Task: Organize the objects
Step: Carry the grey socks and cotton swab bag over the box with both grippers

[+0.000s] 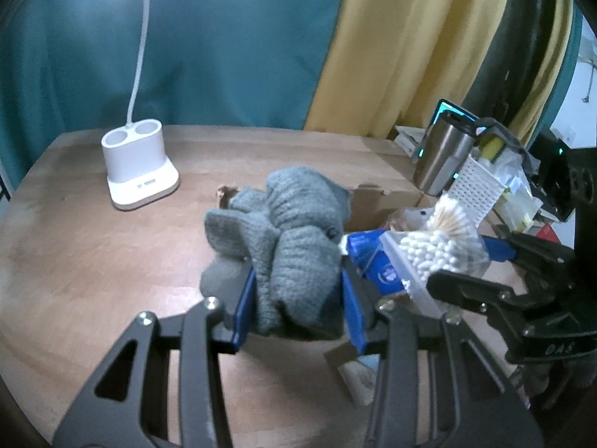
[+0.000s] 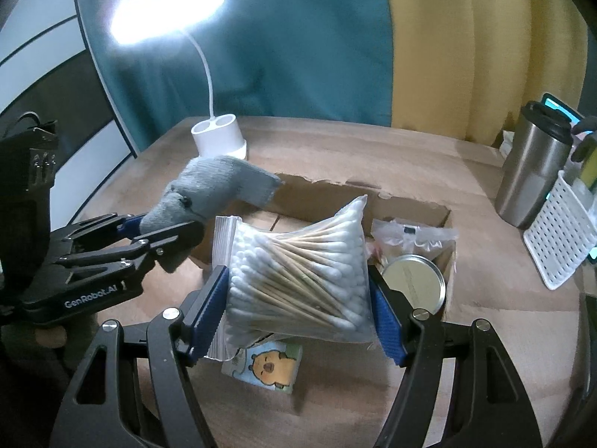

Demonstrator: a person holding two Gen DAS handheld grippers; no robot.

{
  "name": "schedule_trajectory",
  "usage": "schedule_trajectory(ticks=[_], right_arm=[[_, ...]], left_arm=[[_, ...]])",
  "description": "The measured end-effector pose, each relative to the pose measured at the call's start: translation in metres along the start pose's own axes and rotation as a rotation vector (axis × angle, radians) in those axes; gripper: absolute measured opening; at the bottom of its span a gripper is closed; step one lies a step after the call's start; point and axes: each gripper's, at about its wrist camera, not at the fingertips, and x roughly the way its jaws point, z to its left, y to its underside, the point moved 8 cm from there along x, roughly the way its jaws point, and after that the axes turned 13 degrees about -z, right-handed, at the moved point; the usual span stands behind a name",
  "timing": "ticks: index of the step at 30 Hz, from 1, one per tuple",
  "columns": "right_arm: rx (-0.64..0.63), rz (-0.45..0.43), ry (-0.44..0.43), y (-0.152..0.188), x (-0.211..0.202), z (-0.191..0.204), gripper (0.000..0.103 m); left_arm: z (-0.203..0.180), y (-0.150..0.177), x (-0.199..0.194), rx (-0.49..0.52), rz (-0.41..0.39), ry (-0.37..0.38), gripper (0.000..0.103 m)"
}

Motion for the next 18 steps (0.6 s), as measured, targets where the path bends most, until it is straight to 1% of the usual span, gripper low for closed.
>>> schedule_trajectory(ticks=[8, 14, 16, 17, 18], right_arm=[[0.004, 0.017, -0.012, -0.002, 0.015, -0.006, 0.074], [0.008, 0.020, -0.022, -0.003, 0.020, -0.010, 0.074], [0.008, 0.022, -0.025, -0.002, 0.022, -0.012, 0.074], [0.008, 0.023, -0.026, -0.002, 0.022, -0.012, 0.074], [0.009, 0.024, -0.025, -0.002, 0.023, -0.013, 0.074]], left_arm=[[0.003, 0.002, 0.021, -0.012, 0.028, -0.016, 0.043], [0.008, 0.008, 0.035, -0.033, 0.068, -0.040, 0.046], [0.009, 0.009, 0.039, -0.039, 0.078, -0.043, 0.048], [0.009, 0.009, 0.039, -0.045, 0.079, -0.040, 0.057], [0.010, 0.008, 0.038, -0.052, 0.071, -0.036, 0.060]])
